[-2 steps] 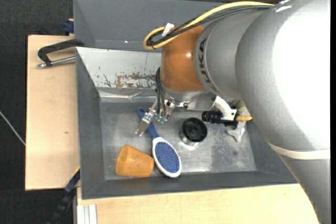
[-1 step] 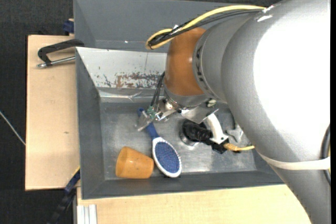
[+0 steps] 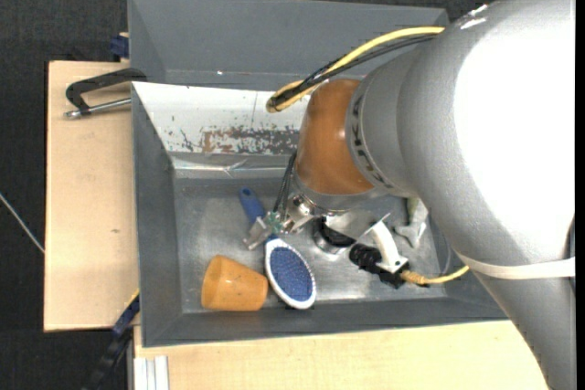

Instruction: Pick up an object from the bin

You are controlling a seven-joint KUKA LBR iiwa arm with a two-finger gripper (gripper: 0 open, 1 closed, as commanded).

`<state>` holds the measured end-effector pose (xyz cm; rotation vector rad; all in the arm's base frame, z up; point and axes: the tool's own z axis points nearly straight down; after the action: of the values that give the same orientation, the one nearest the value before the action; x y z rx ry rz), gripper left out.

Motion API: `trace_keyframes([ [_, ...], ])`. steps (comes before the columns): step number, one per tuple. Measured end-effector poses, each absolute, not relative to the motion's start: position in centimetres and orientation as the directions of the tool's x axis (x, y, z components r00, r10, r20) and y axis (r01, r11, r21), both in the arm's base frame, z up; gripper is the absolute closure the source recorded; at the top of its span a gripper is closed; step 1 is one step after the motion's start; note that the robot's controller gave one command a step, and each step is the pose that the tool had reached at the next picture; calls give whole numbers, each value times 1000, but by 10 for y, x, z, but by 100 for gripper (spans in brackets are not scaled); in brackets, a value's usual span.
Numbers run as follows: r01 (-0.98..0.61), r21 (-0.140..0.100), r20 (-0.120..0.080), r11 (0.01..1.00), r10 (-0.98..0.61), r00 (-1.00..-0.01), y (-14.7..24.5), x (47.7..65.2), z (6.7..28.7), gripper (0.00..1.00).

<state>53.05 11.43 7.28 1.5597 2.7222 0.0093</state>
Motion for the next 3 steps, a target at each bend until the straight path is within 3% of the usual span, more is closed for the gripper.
trace_keyframes([
  [1, 861, 6, -1, 508, 861, -508, 116, 532, 75, 0],
  [2, 862, 8, -4, 506, 862, -506, 114, 533, 75, 100],
  [3, 861, 5, -1, 508, 861, -508, 115, 534, 100, 100],
])
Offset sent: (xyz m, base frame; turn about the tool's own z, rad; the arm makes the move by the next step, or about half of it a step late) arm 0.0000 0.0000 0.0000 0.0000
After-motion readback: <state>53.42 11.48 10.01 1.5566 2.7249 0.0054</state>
